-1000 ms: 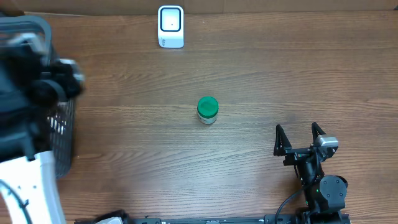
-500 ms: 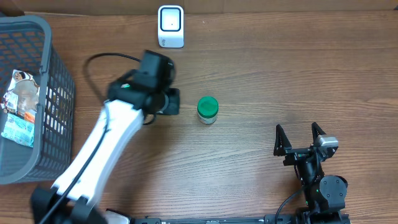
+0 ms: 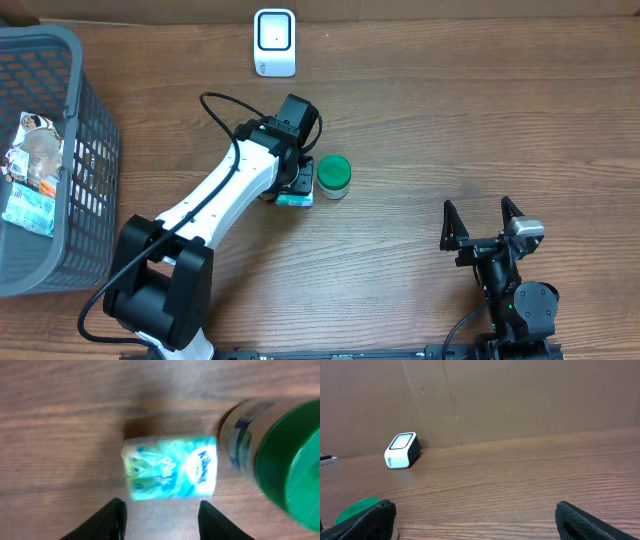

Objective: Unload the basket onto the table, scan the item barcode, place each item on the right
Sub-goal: 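Place the tissue pack on the table left of the jar, then grasp the green wipes packet in the basket with the left gripper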

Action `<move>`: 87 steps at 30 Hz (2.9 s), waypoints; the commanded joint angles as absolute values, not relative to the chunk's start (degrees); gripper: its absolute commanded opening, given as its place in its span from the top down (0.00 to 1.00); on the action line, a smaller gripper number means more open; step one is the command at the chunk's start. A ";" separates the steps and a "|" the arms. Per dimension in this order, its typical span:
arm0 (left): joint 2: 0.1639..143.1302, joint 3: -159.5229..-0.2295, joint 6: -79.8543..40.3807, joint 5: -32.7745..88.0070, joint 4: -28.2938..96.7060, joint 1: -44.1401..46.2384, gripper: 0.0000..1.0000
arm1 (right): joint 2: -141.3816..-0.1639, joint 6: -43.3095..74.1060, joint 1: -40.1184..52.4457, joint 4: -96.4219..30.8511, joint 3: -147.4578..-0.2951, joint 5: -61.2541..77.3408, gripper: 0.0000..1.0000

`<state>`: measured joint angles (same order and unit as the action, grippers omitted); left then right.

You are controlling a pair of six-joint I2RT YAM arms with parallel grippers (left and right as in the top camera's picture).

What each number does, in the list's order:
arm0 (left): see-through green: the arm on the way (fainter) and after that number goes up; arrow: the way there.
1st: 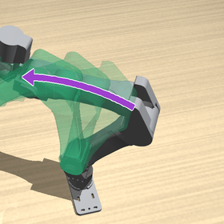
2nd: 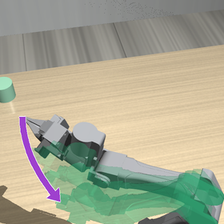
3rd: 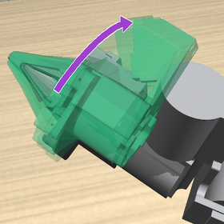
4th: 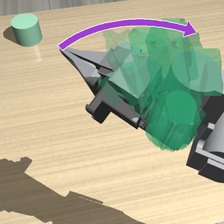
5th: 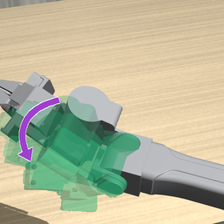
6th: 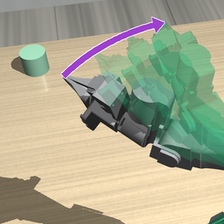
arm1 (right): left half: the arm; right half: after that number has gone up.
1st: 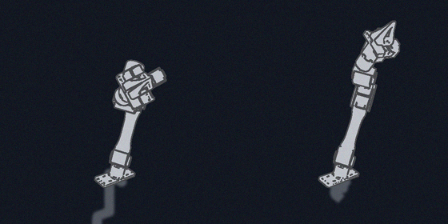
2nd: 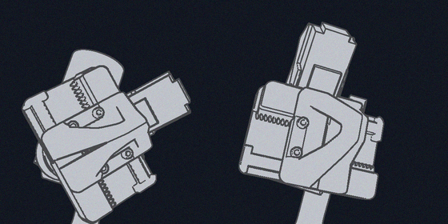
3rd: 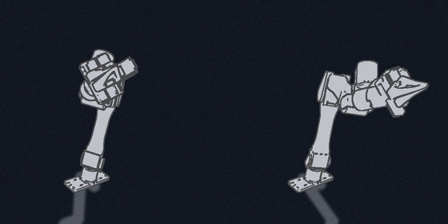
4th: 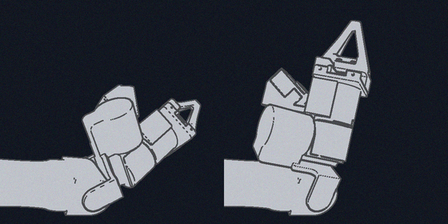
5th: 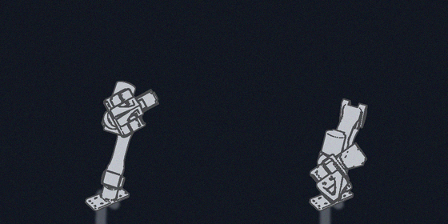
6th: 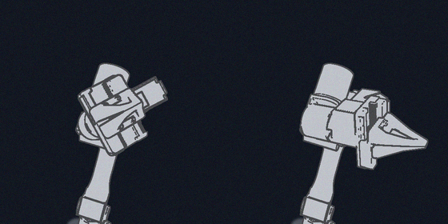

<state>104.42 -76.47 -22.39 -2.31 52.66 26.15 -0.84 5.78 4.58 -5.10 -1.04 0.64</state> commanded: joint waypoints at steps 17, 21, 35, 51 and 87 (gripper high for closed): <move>86.24 -110.91 -21.69 -8.34 76.55 -0.16 0.38 | -0.16 5.52 4.43 -4.73 -0.45 0.56 0.00; 83.24 -110.89 -23.44 -8.29 76.58 -15.70 0.34 | -0.16 5.52 4.43 -4.73 -0.45 0.56 0.00; 98.52 -105.36 -21.63 -4.27 69.43 -43.00 0.29 | -0.16 5.52 4.43 -4.73 -0.45 0.56 0.00; 124.64 -105.36 -20.82 -4.89 67.64 -43.35 0.31 | -0.16 5.52 4.43 -4.73 -0.45 0.56 0.00; 116.05 -118.15 -19.70 -4.40 76.44 -42.33 0.96 | -0.16 5.52 4.43 -4.73 -0.45 0.56 0.00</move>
